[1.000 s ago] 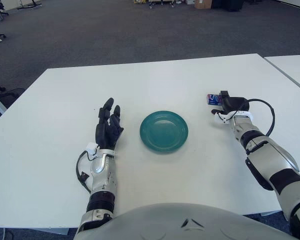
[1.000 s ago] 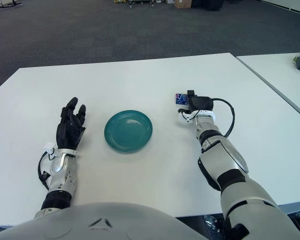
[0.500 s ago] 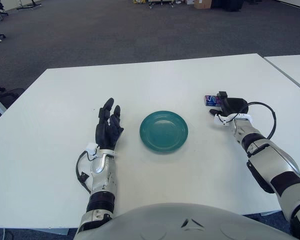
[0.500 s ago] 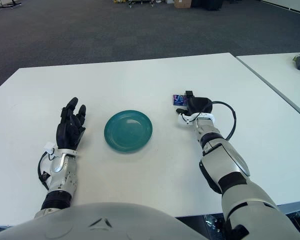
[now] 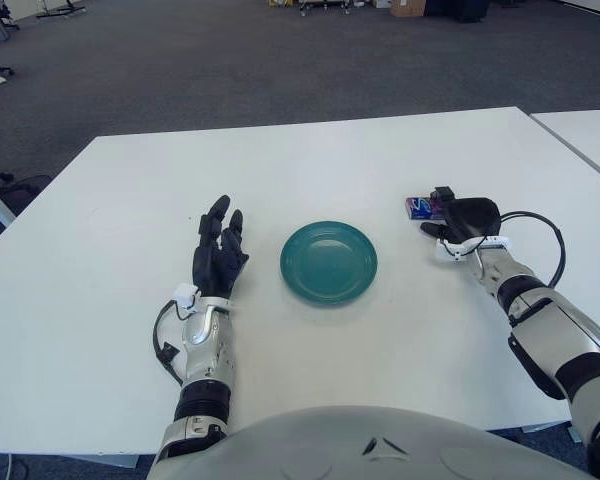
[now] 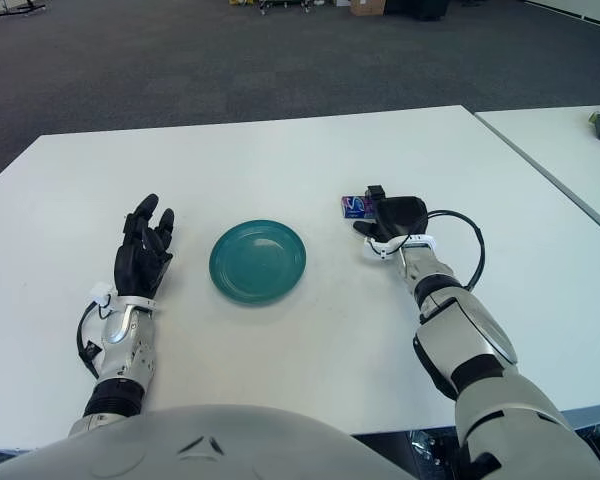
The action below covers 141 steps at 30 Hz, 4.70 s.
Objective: Put the gum into the plate.
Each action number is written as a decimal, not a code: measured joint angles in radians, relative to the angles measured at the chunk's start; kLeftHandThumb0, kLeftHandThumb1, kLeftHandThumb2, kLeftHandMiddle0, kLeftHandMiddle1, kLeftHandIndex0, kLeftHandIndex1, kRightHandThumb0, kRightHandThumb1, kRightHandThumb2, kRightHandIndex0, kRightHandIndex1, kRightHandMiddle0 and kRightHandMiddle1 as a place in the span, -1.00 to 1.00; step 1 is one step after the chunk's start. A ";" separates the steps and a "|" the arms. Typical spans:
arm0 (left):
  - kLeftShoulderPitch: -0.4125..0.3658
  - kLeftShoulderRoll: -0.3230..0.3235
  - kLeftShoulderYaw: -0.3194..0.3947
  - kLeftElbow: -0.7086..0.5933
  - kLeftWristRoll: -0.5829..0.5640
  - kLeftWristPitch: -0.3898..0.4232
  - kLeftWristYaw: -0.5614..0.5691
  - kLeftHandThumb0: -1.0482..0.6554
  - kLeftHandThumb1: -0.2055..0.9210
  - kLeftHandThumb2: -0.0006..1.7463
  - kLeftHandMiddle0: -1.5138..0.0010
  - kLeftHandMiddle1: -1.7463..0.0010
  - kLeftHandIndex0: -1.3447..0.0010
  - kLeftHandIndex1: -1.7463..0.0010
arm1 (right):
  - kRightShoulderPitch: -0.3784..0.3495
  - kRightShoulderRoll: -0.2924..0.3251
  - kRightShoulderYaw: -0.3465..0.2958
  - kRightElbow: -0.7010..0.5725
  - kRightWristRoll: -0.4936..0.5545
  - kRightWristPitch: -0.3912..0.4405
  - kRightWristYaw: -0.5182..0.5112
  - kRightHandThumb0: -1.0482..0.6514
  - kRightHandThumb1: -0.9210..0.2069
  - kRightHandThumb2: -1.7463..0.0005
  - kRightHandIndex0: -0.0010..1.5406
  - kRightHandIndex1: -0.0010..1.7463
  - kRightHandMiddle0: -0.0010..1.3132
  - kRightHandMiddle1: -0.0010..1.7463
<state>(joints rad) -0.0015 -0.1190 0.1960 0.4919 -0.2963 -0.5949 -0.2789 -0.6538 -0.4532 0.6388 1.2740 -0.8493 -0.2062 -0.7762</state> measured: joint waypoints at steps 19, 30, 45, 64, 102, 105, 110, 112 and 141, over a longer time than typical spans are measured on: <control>-0.030 -0.001 0.000 0.036 0.010 -0.001 0.000 -0.70 1.00 -0.08 0.59 1.00 1.00 0.15 | 0.001 -0.073 0.019 -0.096 -0.040 -0.007 -0.021 -0.29 -0.92 0.14 0.57 1.00 0.32 1.00; -0.029 -0.006 0.000 0.039 0.010 -0.006 0.006 -0.69 1.00 -0.07 0.58 1.00 1.00 0.15 | 0.000 -0.088 0.032 -0.099 -0.046 -0.012 0.003 -0.31 -0.89 0.15 0.53 1.00 0.33 1.00; -0.035 -0.006 0.003 0.044 0.004 -0.006 0.007 -0.69 1.00 -0.08 0.55 0.99 1.00 0.11 | 0.021 -0.131 0.046 -0.178 -0.064 -0.019 0.039 -0.32 -0.90 0.15 0.56 1.00 0.37 1.00; -0.050 -0.006 0.006 0.060 -0.007 -0.006 0.006 -0.69 1.00 -0.08 0.57 1.00 1.00 0.16 | 0.023 -0.132 0.013 -0.186 -0.042 -0.031 0.107 -0.68 -1.00 0.14 -0.03 1.00 -0.32 0.97; -0.045 -0.006 0.004 0.060 -0.005 -0.011 0.006 -0.69 1.00 -0.08 0.58 1.00 1.00 0.14 | 0.042 -0.110 0.018 -0.256 -0.045 0.145 0.409 -1.00 -1.00 -0.20 -0.50 -0.89 -1.00 -0.29; -0.045 -0.006 0.003 0.059 -0.005 -0.011 0.006 -0.69 1.00 -0.08 0.58 1.00 1.00 0.15 | 0.042 -0.109 0.018 -0.256 -0.045 0.146 0.411 -1.00 -1.00 -0.19 -0.49 -0.90 -1.00 -0.32; -0.045 -0.006 0.003 0.059 -0.005 -0.011 0.006 -0.68 1.00 -0.07 0.58 1.00 1.00 0.18 | 0.042 -0.109 0.015 -0.254 -0.043 0.146 0.417 -1.00 -1.00 -0.16 -0.49 -0.91 -1.00 -0.39; -0.046 -0.006 0.003 0.059 -0.005 -0.011 0.006 -0.68 1.00 -0.07 0.57 1.00 1.00 0.17 | 0.041 -0.109 0.014 -0.254 -0.043 0.146 0.421 -1.00 -1.00 -0.15 -0.44 -0.90 -1.00 -0.24; -0.042 -0.006 0.002 0.057 -0.012 -0.011 0.005 -0.68 1.00 -0.09 0.55 0.99 1.00 0.13 | 0.032 -0.101 0.014 -0.164 -0.042 0.032 0.190 -0.46 -1.00 0.20 0.13 1.00 0.01 1.00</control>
<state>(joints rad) -0.0437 -0.1248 0.1983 0.5488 -0.3079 -0.6062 -0.2741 -0.6221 -0.5546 0.6527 1.1102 -0.8916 -0.1745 -0.5858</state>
